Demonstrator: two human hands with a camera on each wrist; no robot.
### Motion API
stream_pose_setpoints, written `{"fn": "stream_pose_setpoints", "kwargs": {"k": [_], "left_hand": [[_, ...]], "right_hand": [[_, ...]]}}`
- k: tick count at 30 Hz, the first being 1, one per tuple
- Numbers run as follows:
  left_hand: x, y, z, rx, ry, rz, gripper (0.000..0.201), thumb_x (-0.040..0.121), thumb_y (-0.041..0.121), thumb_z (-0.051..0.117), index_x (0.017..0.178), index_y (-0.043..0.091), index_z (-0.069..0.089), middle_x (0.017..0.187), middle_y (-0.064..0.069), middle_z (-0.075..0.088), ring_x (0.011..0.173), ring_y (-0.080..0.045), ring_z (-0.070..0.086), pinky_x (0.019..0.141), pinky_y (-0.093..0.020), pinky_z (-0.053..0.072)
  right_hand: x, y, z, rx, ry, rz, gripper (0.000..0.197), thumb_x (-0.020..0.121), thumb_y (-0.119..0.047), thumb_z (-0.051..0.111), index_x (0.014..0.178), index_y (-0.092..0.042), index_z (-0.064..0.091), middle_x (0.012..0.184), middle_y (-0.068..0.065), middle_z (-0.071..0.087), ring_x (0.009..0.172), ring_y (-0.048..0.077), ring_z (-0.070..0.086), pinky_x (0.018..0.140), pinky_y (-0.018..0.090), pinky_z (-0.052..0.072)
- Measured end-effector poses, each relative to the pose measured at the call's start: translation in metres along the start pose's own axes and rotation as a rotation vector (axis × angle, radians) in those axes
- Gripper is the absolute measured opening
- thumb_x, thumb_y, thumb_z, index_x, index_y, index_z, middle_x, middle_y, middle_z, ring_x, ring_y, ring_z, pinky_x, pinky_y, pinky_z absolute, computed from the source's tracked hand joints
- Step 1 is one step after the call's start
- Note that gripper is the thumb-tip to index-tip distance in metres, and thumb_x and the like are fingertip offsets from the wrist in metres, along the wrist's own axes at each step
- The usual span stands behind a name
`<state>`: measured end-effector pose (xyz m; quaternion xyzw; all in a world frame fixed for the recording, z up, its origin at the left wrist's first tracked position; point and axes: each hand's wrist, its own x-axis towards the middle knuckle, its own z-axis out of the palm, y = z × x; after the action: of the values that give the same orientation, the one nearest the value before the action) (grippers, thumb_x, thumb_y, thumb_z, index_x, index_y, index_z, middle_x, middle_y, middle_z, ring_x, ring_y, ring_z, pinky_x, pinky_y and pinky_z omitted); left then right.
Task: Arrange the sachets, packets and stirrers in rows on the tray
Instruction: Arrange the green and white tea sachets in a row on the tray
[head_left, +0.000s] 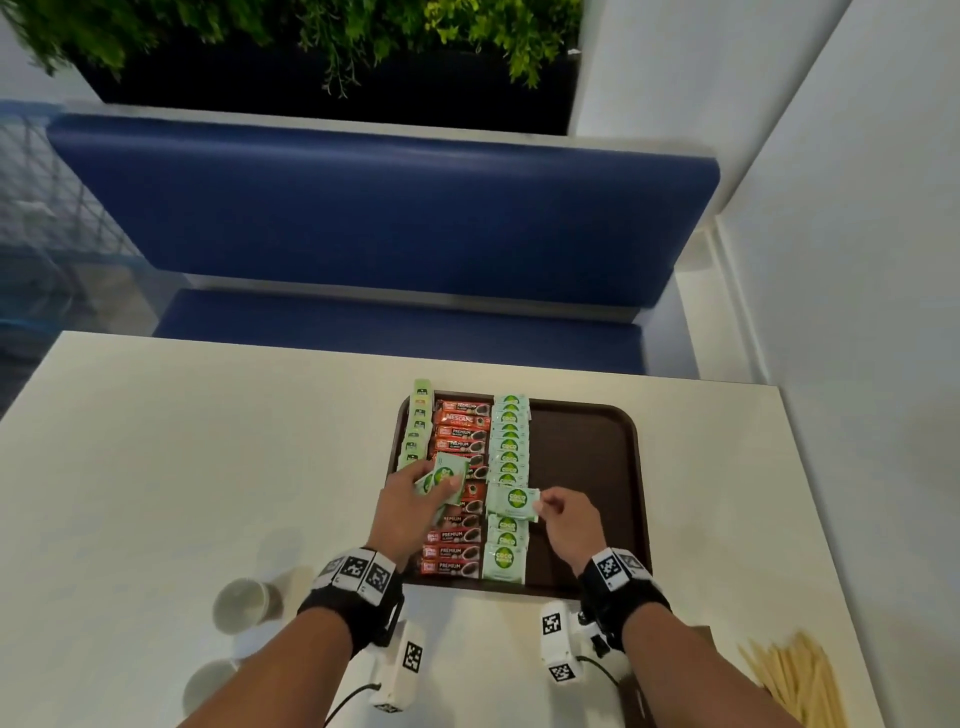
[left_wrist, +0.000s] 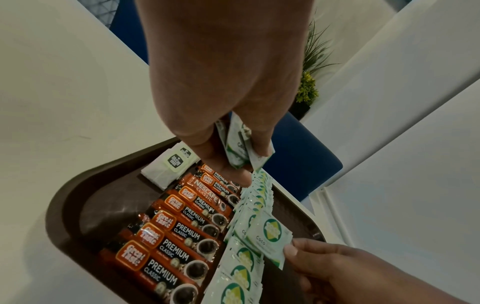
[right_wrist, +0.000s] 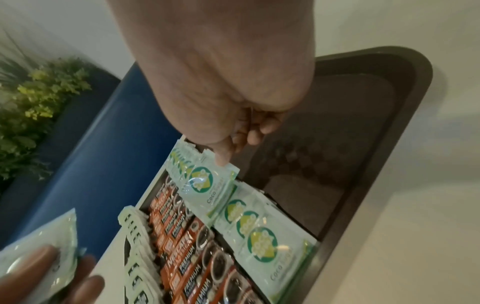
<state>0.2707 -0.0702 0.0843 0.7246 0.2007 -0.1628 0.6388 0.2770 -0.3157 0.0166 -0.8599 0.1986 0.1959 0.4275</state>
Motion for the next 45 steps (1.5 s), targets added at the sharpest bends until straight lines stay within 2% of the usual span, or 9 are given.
{"fn": "stream_pose_setpoints", "kwargs": {"k": [5, 12, 16, 21, 29, 35, 40, 43, 45], "left_hand": [[0.002, -0.012, 0.002, -0.015, 0.008, -0.045, 0.052, 0.097, 0.03, 0.08, 0.138, 0.002, 0.061, 0.11, -0.014, 0.079, 0.079, -0.028, 0.081, 0.059, -0.032, 0.062], [-0.003, -0.01, 0.003, -0.055, -0.001, -0.065, 0.038, 0.097, 0.027, 0.08, 0.127, 0.008, 0.067, 0.104, -0.01, 0.081, 0.078, -0.025, 0.08, 0.065, -0.039, 0.066], [-0.005, -0.008, 0.002, -0.044, 0.001, -0.04, 0.021, 0.098, 0.025, 0.079, 0.114, 0.012, 0.072, 0.099, -0.009, 0.082, 0.077, -0.025, 0.079, 0.07, -0.046, 0.066], [-0.007, -0.006, 0.002, -0.032, 0.002, -0.029, 0.014, 0.099, 0.024, 0.078, 0.109, 0.016, 0.072, 0.095, -0.003, 0.083, 0.08, -0.03, 0.081, 0.072, -0.05, 0.067], [-0.003, -0.01, 0.004, -0.032, 0.002, -0.055, 0.02, 0.098, 0.025, 0.079, 0.113, 0.014, 0.071, 0.096, -0.005, 0.083, 0.087, -0.036, 0.08, 0.071, -0.047, 0.067], [0.001, -0.013, 0.005, -0.041, -0.012, -0.062, 0.032, 0.098, 0.025, 0.079, 0.124, 0.008, 0.069, 0.098, -0.01, 0.082, 0.078, -0.029, 0.079, 0.066, -0.041, 0.066], [0.006, -0.019, 0.006, -0.05, 0.001, -0.082, 0.049, 0.097, 0.027, 0.08, 0.138, 0.005, 0.062, 0.107, -0.012, 0.08, 0.082, -0.03, 0.081, 0.061, -0.034, 0.063], [0.003, -0.017, 0.006, -0.042, -0.007, -0.074, 0.038, 0.098, 0.025, 0.079, 0.129, 0.007, 0.067, 0.107, -0.012, 0.08, 0.077, -0.025, 0.08, 0.062, -0.036, 0.065], [0.001, -0.016, 0.006, -0.047, -0.01, -0.071, 0.027, 0.099, 0.023, 0.078, 0.12, 0.01, 0.07, 0.102, -0.01, 0.082, 0.076, -0.026, 0.08, 0.065, -0.039, 0.065]], "right_hand": [[0.001, 0.01, 0.02, -0.082, 0.009, 0.016, 0.011, 0.1, -0.019, 0.068, 0.101, -0.025, 0.077, 0.088, -0.009, 0.071, 0.106, 0.028, 0.065, 0.099, 0.042, 0.053], [-0.004, 0.012, 0.026, -0.089, 0.046, -0.012, 0.02, 0.097, -0.022, 0.073, 0.084, -0.036, 0.067, 0.083, -0.011, 0.072, 0.097, 0.025, 0.067, 0.091, 0.04, 0.055], [-0.005, 0.012, 0.026, -0.086, 0.054, -0.011, 0.022, 0.095, -0.021, 0.075, 0.081, -0.035, 0.067, 0.08, -0.012, 0.071, 0.095, 0.023, 0.067, 0.09, 0.04, 0.056], [-0.008, 0.007, 0.025, -0.048, 0.072, 0.012, 0.018, 0.093, -0.019, 0.078, 0.082, -0.028, 0.066, 0.078, -0.01, 0.069, 0.09, 0.02, 0.067, 0.087, 0.036, 0.056], [-0.013, 0.003, 0.021, -0.023, 0.075, 0.109, 0.01, 0.094, -0.021, 0.074, 0.087, -0.02, 0.067, 0.087, -0.003, 0.073, 0.085, 0.018, 0.069, 0.07, 0.026, 0.05], [-0.017, -0.002, 0.02, -0.031, 0.065, 0.105, 0.008, 0.096, -0.019, 0.07, 0.089, -0.02, 0.068, 0.091, -0.003, 0.073, 0.084, 0.016, 0.07, 0.059, 0.017, 0.043], [-0.018, -0.007, 0.018, -0.032, 0.093, 0.104, 0.009, 0.098, -0.018, 0.066, 0.09, -0.02, 0.066, 0.091, -0.002, 0.073, 0.081, 0.016, 0.068, 0.058, 0.019, 0.044], [-0.019, -0.007, 0.018, -0.021, 0.108, 0.095, 0.01, 0.099, -0.015, 0.064, 0.09, -0.02, 0.065, 0.091, -0.001, 0.073, 0.079, 0.016, 0.068, 0.061, 0.022, 0.048], [-0.02, -0.008, 0.018, -0.017, 0.107, 0.086, 0.01, 0.1, -0.015, 0.064, 0.091, -0.02, 0.065, 0.091, -0.002, 0.072, 0.078, 0.012, 0.068, 0.058, 0.019, 0.047]]}}
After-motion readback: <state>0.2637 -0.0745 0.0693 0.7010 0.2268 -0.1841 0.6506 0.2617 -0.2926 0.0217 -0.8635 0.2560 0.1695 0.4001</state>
